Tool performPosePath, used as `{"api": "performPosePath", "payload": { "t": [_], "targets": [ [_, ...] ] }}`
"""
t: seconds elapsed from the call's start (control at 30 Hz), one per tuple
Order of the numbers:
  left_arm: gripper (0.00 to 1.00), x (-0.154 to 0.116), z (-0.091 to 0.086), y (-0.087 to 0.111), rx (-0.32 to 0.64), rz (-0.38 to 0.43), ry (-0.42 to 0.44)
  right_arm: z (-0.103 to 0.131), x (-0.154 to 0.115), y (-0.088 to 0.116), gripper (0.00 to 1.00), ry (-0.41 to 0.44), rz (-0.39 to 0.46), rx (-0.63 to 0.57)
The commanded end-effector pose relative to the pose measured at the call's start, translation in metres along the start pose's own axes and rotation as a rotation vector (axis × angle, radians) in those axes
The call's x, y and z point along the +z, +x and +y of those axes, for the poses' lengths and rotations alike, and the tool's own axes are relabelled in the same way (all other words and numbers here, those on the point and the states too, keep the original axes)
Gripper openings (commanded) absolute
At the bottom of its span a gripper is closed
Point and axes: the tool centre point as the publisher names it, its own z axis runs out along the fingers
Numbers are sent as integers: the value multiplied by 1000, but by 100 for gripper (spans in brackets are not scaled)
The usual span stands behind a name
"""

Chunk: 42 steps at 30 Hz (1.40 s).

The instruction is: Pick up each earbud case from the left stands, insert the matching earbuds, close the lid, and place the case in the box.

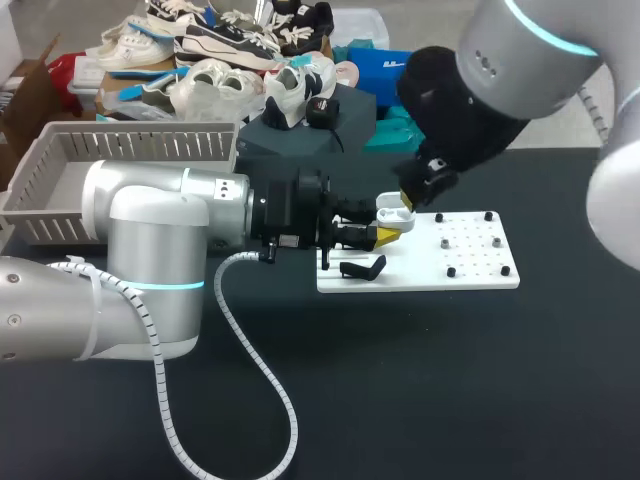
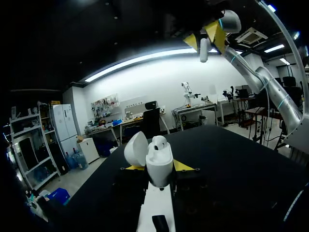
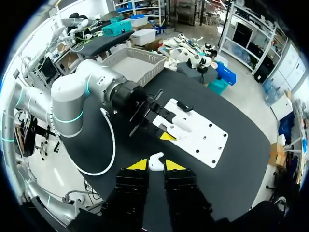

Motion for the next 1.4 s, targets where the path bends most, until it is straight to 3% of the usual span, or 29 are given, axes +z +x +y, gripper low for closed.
{"api": "performPosePath", "payload": {
  "t": [0.03,0.67,1.4],
  "targets": [
    [0,0,1,0,0,1,2,-7,15,-16,0,-32,68,-30],
    [0,0,1,0,0,1,2,-28,61,-30,0,-62,134,-124],
    [0,0,1,0,0,1,2,-32,79,-31,0,-105,153,-145]
  ]
}}
